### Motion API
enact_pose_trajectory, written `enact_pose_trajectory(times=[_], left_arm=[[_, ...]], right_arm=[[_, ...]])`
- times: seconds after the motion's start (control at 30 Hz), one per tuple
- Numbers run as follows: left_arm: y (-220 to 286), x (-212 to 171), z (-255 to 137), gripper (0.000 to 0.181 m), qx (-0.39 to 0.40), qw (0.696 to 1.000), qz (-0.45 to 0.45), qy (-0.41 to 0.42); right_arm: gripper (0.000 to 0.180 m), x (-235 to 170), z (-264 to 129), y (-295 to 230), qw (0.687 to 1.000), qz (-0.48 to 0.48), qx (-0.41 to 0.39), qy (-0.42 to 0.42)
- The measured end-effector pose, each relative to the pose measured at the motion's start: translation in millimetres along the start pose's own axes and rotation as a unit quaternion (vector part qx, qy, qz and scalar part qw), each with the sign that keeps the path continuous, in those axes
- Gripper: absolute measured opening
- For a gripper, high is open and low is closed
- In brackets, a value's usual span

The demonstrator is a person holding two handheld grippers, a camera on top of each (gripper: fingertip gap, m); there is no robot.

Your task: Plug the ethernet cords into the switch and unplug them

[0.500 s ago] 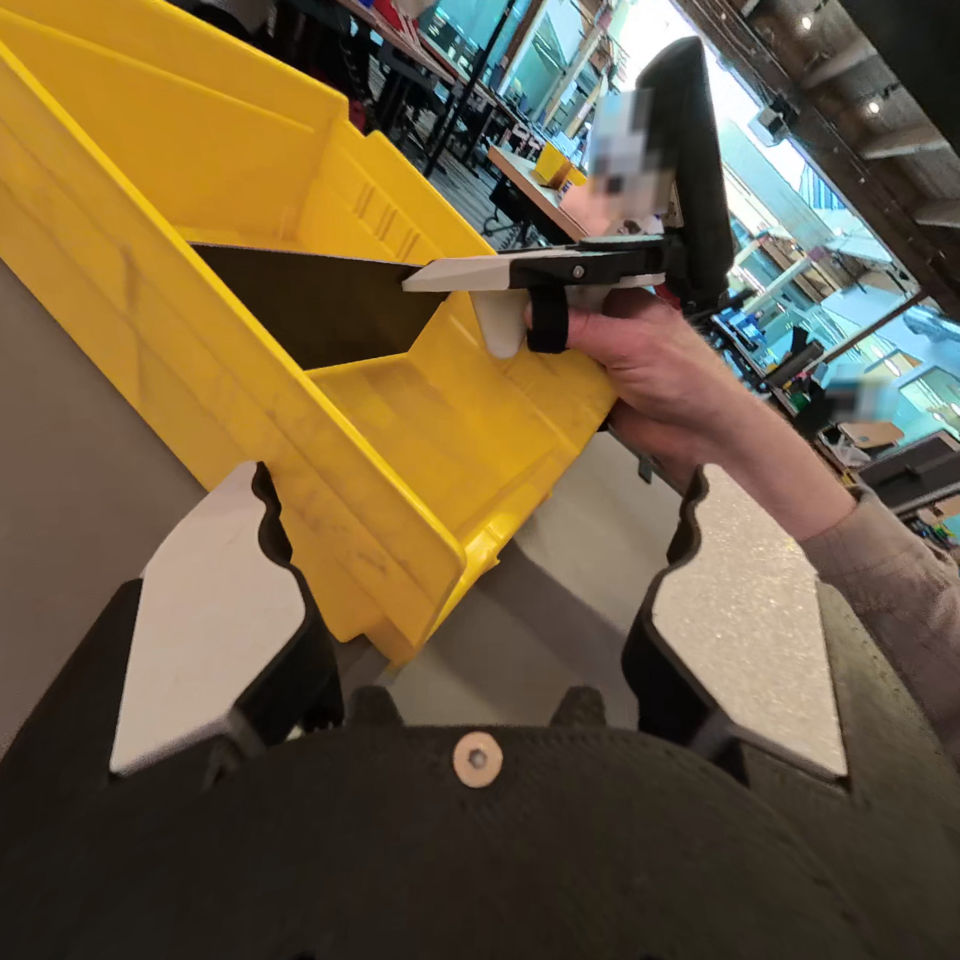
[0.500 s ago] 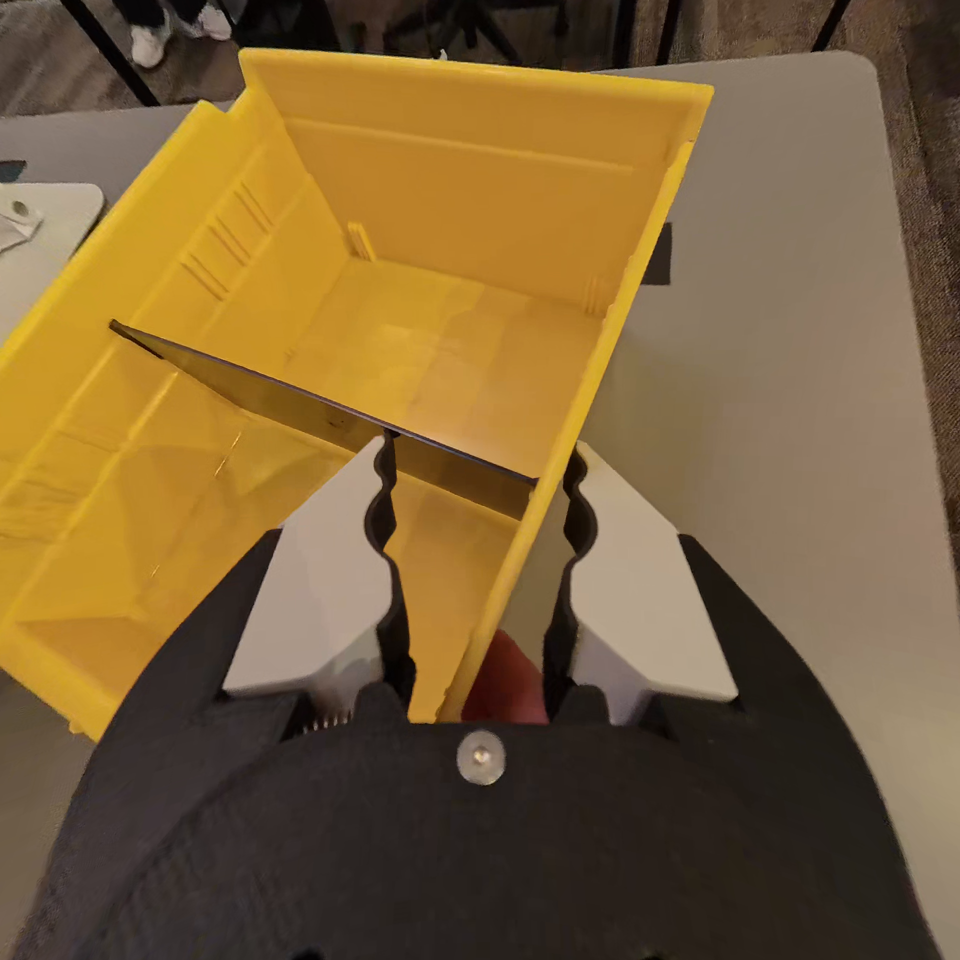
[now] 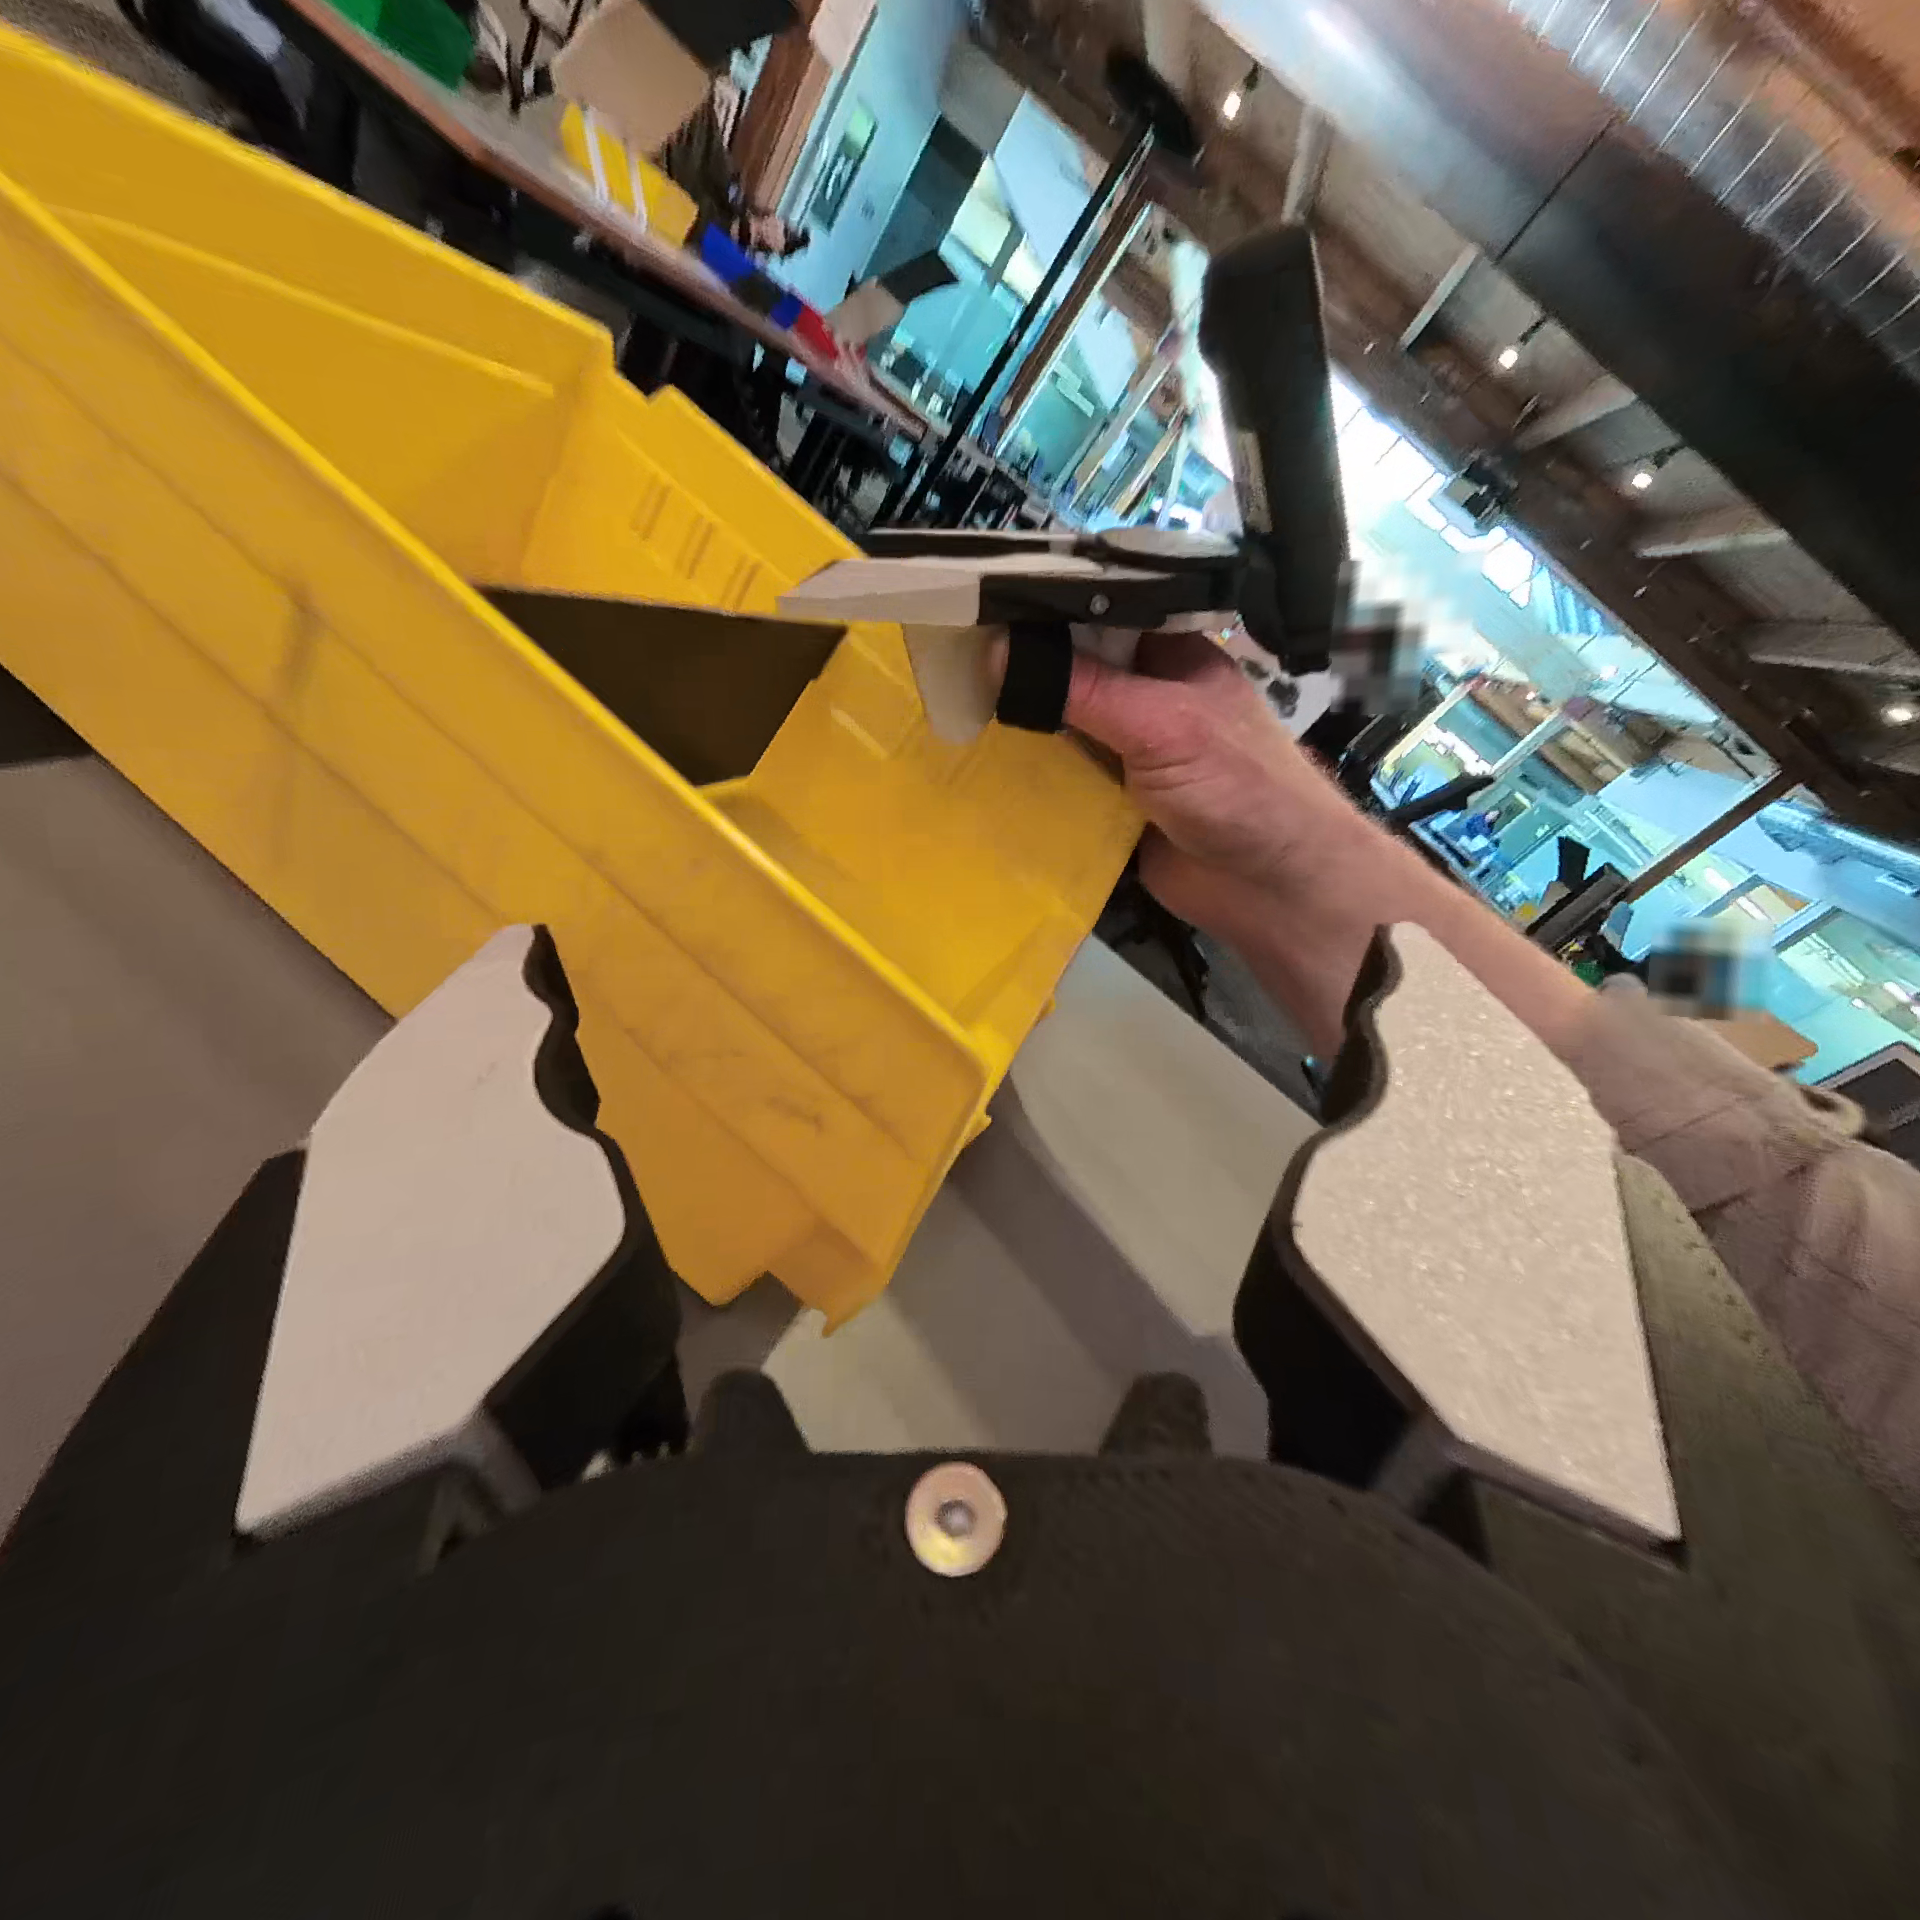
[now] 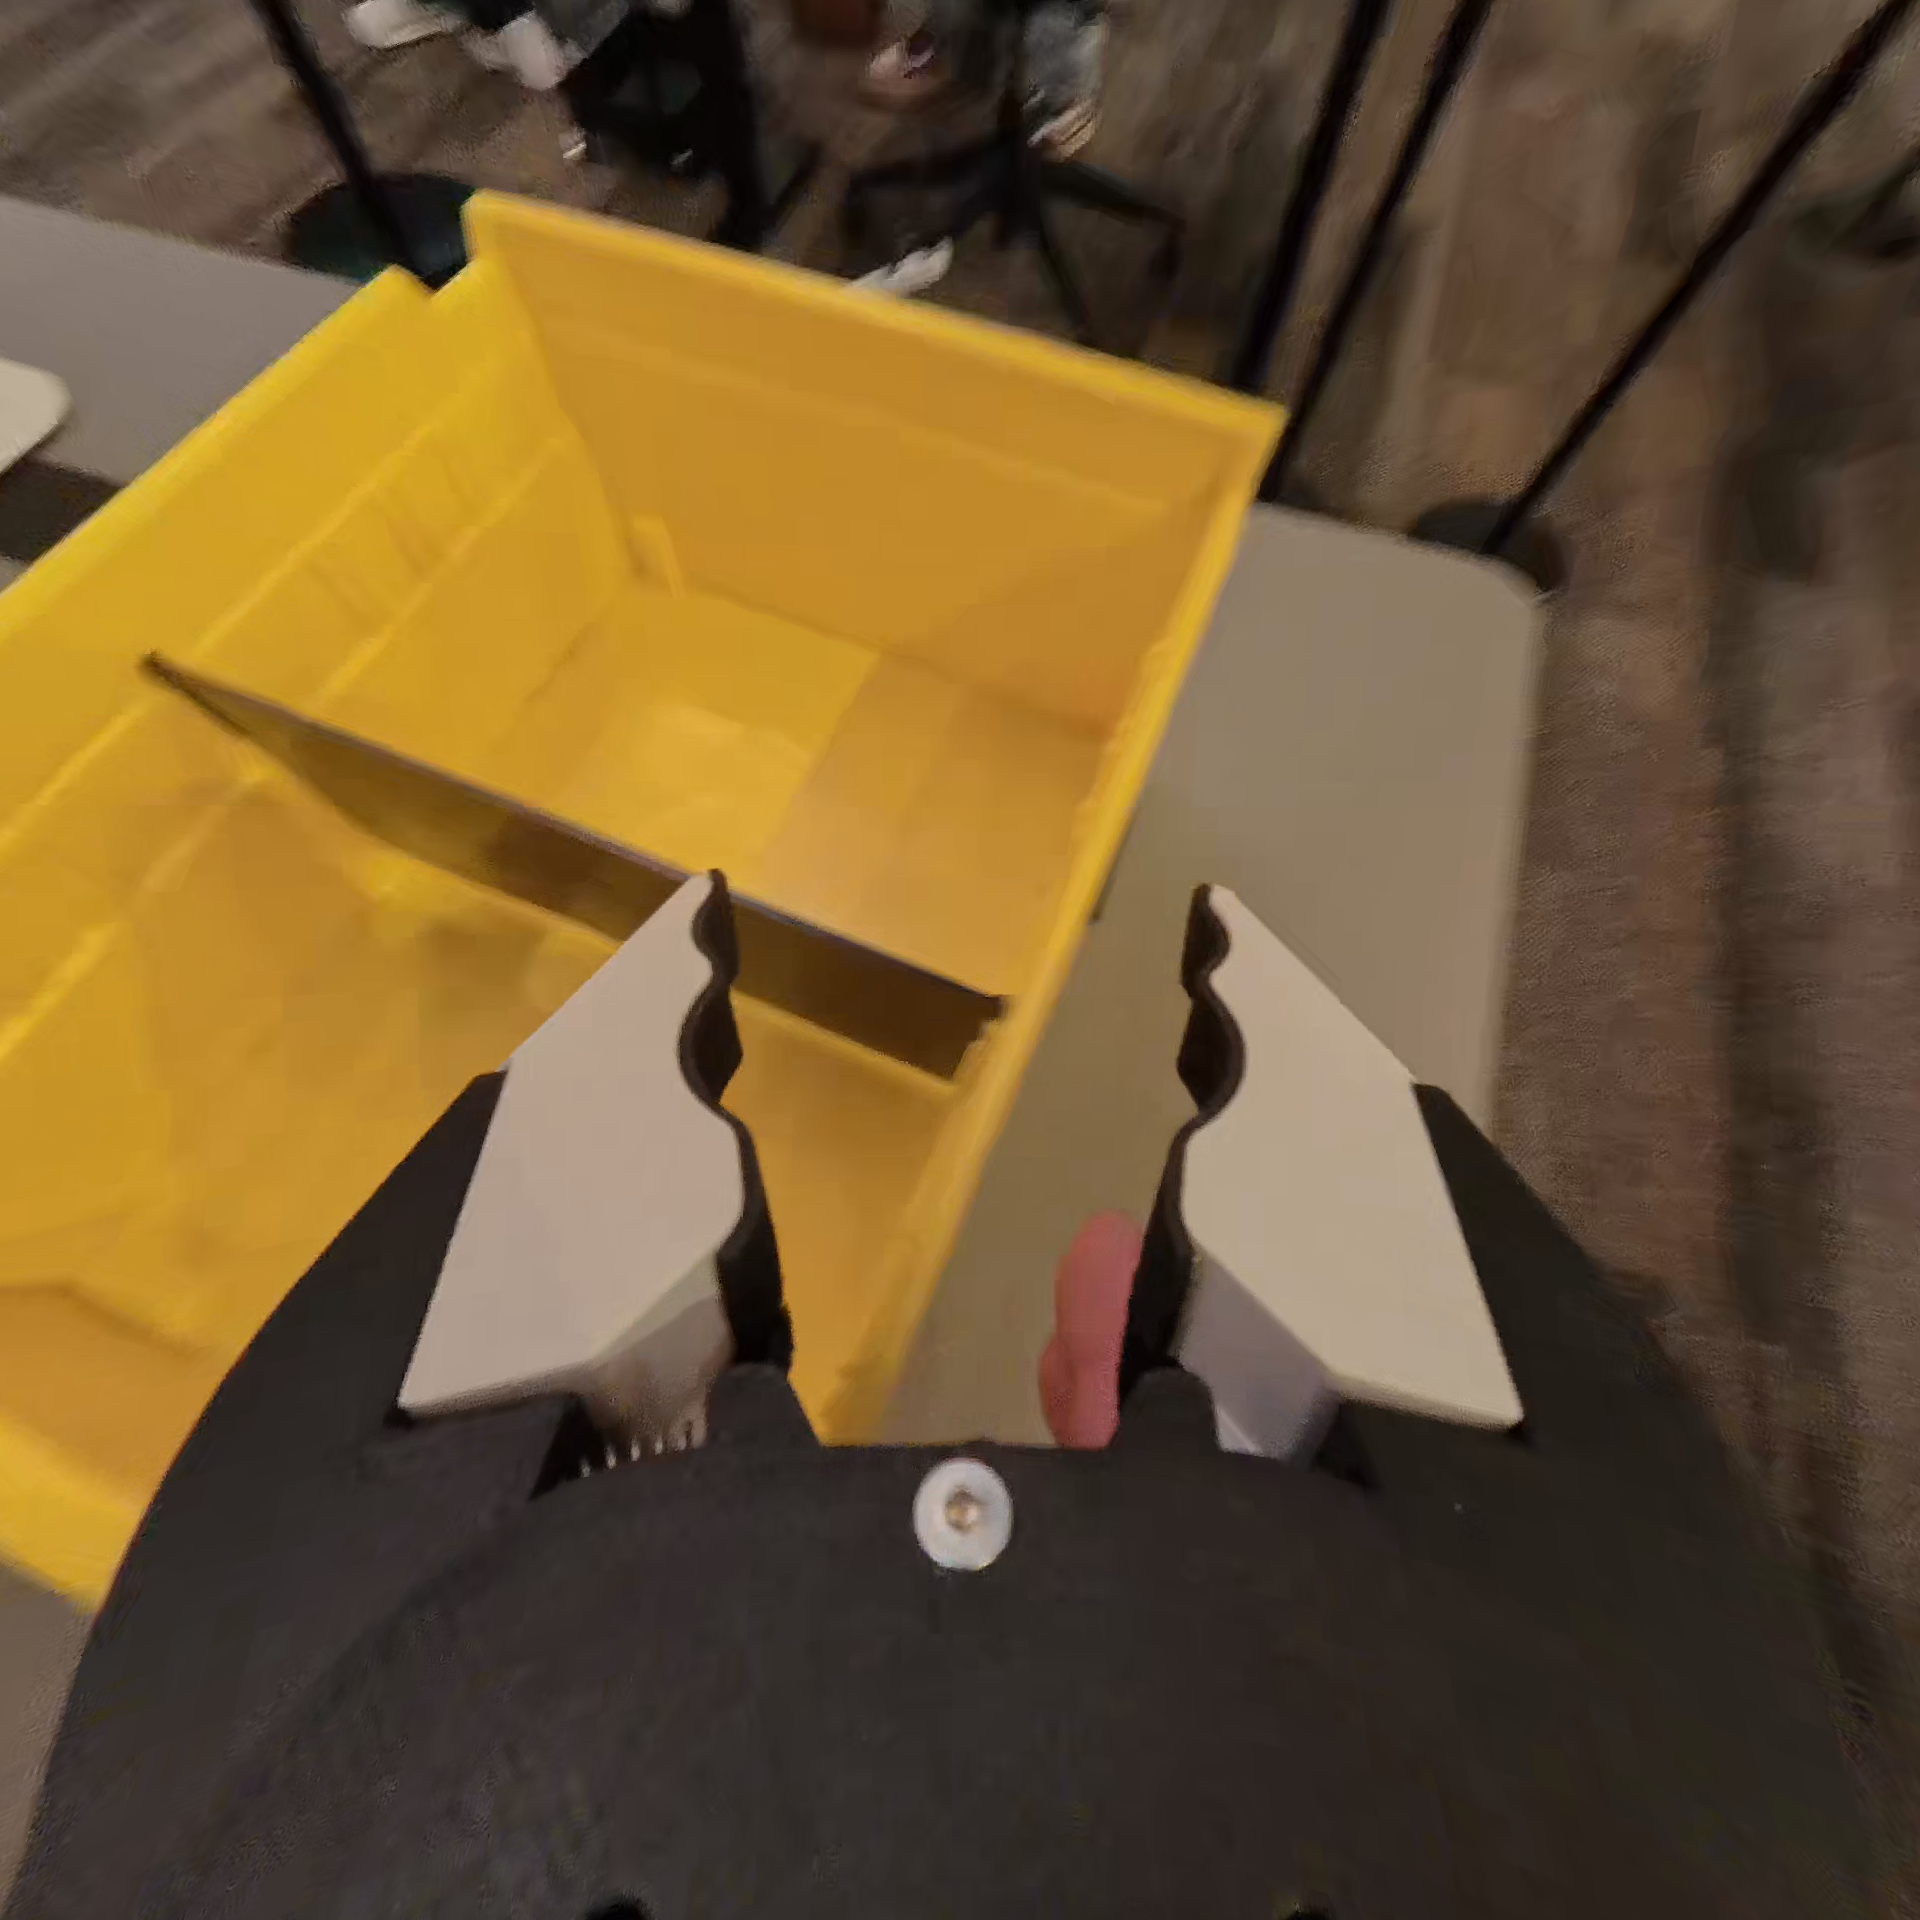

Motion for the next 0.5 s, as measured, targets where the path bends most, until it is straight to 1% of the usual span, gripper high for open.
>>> enact_pose_trajectory(times=[0.03, 0.13, 0.2, 0.23, 0.27, 0.3, 0.33, 0.37, 0.4, 0.43, 0.47, 0.5], left_arm=[[3, 5, -6, 0.136, -0.008, 1.0, 0.012, 0.009], [18, 24, -35, 0.135, -0.026, 0.997, 0.057, 0.033], [34, 41, -64, 0.131, -0.042, 0.993, 0.096, 0.05], [43, 50, -81, 0.127, -0.048, 0.99, 0.117, 0.061], [55, 61, -101, 0.112, -0.067, 0.986, 0.135, 0.075], [66, 71, -122, 0.095, -0.086, 0.981, 0.149, 0.085], [75, 79, -142, 0.076, -0.103, 0.978, 0.16, 0.086], [83, 88, -163, 0.058, -0.116, 0.974, 0.171, 0.09], [90, 97, -183, 0.045, -0.122, 0.969, 0.189, 0.099], [97, 105, -204, 0.023, -0.127, 0.962, 0.217, 0.107], [103, 112, -224, 0.008, -0.125, 0.956, 0.241, 0.114], [106, 118, -242, 0.003, -0.108, 0.953, 0.256, 0.12]], right_arm=[[0.093, 7, -9, 10, 0.999, -0.018, -0.042, 0.016], [0.103, 39, -56, 22, 0.984, -0.062, -0.139, 0.09], [0.096, 68, -96, 5, 0.973, -0.08, -0.148, 0.16], [0.096, 83, -114, -9, 0.967, -0.093, -0.149, 0.186], [0.095, 96, -130, -27, 0.962, -0.108, -0.141, 0.209], [0.088, 110, -145, -47, 0.957, -0.121, -0.126, 0.231], [0.077, 123, -157, -72, 0.953, -0.135, -0.096, 0.253], [0.063, 134, -167, -99, 0.95, -0.149, -0.055, 0.268], [0.051, 144, -176, -124, 0.946, -0.159, -0.025, 0.281], [0.036, 154, -187, -147, 0.939, -0.168, -0.001, 0.3], [0.012, 162, -194, -173, 0.932, -0.18, 0.035, 0.312], [0.0, 168, -200, -197, 0.926, -0.192, 0.069, 0.317]])
Point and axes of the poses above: each gripper's, where its closed fingertips meet, z out along the fingers, x out of its top, y = z × x across the jaws, the point moved 3 cm from there along -z, back along the fingers, and after that the axes turned 9 degrees about -z, right-handed, at the moved point
